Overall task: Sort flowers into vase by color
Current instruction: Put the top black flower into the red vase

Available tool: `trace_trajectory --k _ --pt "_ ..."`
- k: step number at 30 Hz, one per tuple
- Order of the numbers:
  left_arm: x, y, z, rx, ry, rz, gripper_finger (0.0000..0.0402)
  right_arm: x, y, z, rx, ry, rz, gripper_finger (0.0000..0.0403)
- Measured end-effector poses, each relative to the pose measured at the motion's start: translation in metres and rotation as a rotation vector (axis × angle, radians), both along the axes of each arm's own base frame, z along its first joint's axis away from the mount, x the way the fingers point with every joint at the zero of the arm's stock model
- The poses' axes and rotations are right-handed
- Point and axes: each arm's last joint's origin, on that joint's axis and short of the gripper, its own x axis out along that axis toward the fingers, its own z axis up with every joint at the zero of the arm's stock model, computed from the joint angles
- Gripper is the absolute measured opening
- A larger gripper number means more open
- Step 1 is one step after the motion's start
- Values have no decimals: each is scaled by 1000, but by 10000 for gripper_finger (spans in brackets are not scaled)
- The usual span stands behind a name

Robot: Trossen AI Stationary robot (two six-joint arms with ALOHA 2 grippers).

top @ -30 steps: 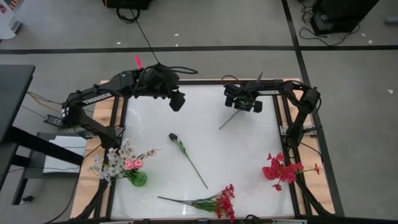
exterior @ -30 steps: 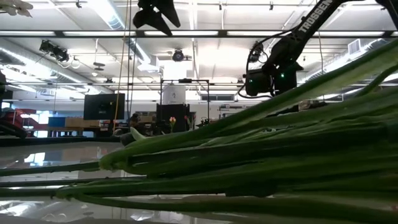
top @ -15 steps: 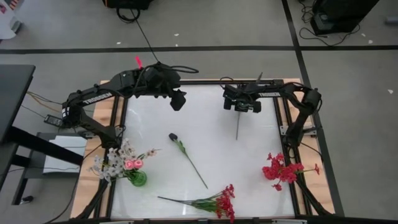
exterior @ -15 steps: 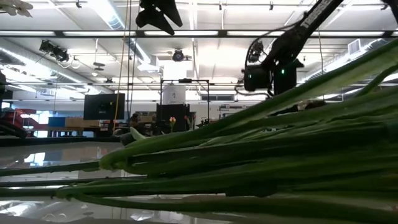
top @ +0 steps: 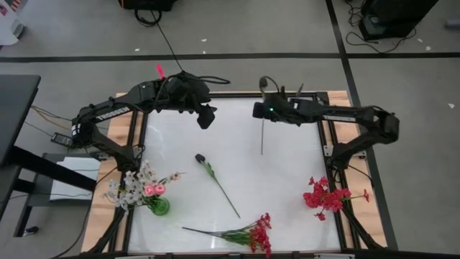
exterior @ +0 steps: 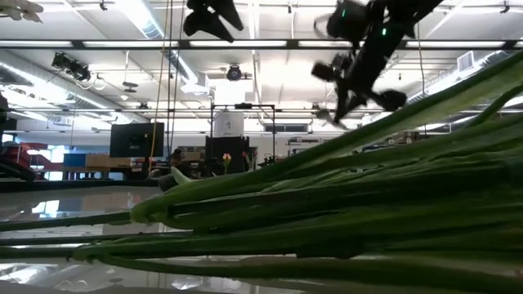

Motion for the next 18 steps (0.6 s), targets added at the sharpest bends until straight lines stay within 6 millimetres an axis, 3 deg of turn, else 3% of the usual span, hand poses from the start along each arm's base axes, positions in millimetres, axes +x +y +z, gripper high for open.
trace_trajectory --k 8,12,18 --pt "32 -2 -13 -58 -61 -131 187 -8 18 68 -407 -192 247 3" --pt "52 -3 -17 -5 -125 -209 193 -16 34 100 -580 -322 366 3" --pt "72 -3 -7 40 -326 -265 218 -31 58 136 -796 -488 473 3"
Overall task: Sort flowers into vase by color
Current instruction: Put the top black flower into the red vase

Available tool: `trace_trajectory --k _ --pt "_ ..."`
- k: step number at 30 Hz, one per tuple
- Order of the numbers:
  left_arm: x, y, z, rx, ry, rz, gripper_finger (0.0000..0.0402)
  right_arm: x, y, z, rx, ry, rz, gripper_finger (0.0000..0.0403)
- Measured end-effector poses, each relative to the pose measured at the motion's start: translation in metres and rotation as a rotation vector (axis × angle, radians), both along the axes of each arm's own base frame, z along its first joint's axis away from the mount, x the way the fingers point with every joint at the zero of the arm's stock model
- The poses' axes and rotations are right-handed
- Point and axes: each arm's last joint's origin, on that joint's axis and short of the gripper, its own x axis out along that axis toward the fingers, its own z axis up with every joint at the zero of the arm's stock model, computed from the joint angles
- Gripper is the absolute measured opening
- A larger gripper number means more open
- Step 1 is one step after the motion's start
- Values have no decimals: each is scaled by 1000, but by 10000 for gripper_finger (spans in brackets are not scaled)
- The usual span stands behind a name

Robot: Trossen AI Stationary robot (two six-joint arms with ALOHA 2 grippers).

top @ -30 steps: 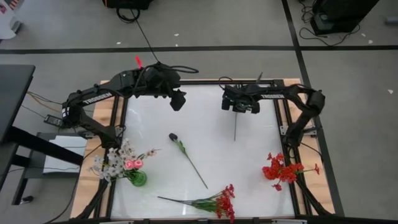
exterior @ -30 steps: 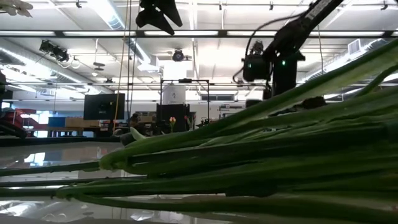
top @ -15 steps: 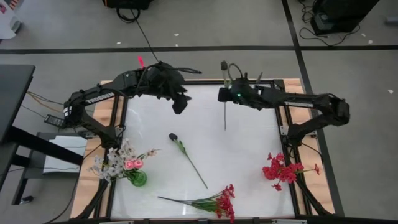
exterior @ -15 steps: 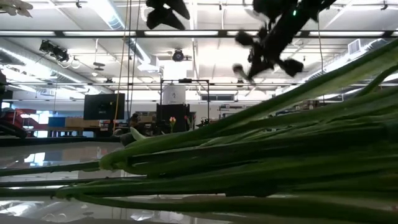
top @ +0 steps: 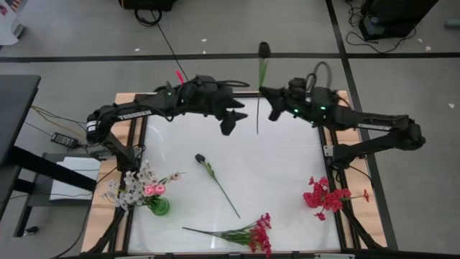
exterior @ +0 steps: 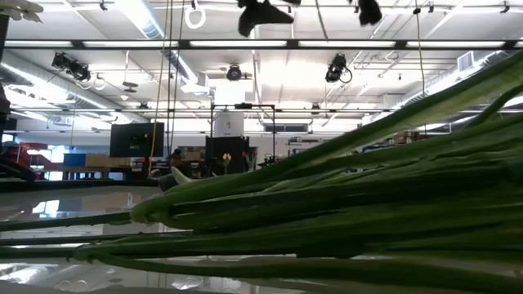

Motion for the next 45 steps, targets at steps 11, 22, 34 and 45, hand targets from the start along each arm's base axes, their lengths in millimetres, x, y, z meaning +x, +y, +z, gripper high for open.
trace_trajectory --k 11,22,34,45 --pt "16 -5 27 34 -353 -174 228 -6 24 20 -165 -111 145 3" --pt "28 -11 21 -19 -387 -176 156 -5 39 22 -232 -117 237 3" --pt "27 -16 23 -69 -395 -346 9 -4 42 22 -183 -143 302 14" --pt "25 -15 7 -126 -240 -397 2 -12 44 13 -62 -37 391 171"
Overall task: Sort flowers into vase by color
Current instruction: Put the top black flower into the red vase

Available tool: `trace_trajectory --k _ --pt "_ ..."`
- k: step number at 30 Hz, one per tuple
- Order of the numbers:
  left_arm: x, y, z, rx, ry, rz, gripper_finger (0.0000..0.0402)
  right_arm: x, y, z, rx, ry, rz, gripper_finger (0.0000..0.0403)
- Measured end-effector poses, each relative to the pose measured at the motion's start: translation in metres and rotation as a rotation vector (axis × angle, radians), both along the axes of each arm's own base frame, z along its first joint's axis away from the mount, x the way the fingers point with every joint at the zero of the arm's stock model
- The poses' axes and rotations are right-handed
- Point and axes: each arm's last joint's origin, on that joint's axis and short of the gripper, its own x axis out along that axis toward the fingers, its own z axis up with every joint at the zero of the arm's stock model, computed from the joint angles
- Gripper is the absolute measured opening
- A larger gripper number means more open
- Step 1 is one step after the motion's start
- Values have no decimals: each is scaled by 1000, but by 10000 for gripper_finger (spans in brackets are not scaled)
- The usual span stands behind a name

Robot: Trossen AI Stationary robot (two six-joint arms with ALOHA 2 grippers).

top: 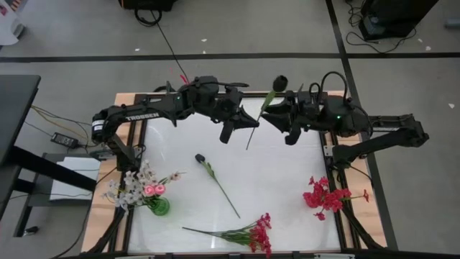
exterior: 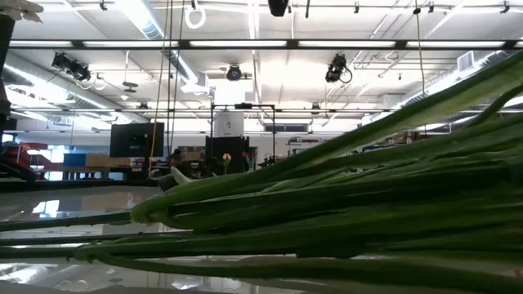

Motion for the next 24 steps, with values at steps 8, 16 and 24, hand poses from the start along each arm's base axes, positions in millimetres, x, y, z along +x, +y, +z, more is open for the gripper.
trace_trajectory --k 8,16,24 --pt "-1 -2 -3 6 24 -46 1 7 -1 -4 -4 19 23 157" --pt "0 -2 -10 0 79 -40 1 13 -1 -9 -8 44 47 78" --pt "-5 6 -7 -3 84 15 65 11 -2 -12 -32 86 -50 19"
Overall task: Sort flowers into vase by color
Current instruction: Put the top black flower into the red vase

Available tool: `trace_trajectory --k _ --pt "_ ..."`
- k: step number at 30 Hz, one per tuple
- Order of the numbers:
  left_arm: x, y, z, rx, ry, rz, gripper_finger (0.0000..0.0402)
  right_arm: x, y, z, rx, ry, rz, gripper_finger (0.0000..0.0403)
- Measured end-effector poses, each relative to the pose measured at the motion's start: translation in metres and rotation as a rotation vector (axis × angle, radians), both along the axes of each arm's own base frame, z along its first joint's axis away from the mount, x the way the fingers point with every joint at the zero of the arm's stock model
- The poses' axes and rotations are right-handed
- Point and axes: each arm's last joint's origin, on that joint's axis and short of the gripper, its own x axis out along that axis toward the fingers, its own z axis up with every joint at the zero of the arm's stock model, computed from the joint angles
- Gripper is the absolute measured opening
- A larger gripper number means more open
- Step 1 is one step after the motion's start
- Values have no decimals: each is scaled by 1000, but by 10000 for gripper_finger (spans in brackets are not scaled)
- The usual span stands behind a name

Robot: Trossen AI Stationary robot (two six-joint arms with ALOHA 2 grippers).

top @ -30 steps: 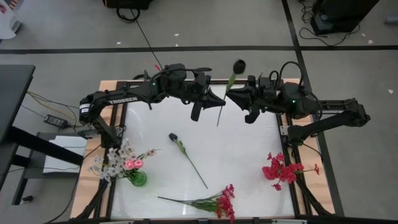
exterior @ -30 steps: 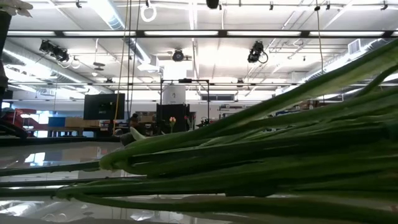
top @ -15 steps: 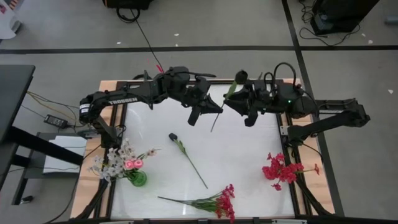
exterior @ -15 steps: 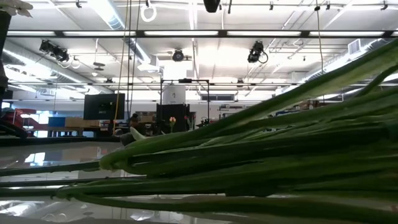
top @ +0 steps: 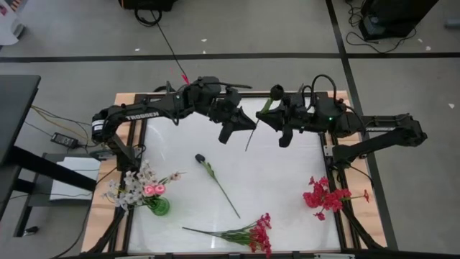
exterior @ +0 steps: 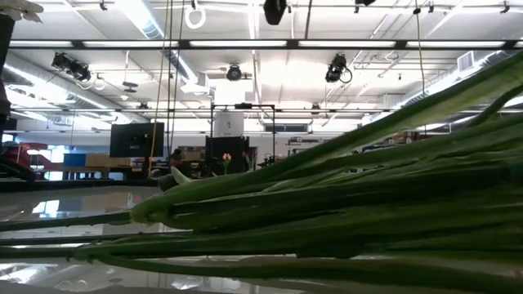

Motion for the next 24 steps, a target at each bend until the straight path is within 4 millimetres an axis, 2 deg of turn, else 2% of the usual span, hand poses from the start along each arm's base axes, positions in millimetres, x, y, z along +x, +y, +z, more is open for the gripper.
trace_trajectory --k 4,8,14,18,21,24 --pt "-17 9 16 28 -44 32 109 -3 5 -3 -15 43 -35 17" --pt "-40 10 32 75 -54 47 136 -6 12 -5 -25 78 -33 17" --pt "-85 2 55 186 -34 124 151 -18 21 -6 -54 141 -28 16" --pt "-106 -4 69 214 -74 158 153 -29 26 -3 -162 160 8 16" --pt "-116 -6 72 224 -62 189 153 -39 32 -1 -301 189 32 16" --pt "-124 -7 64 228 -54 242 153 -53 33 0 -310 220 1 16"
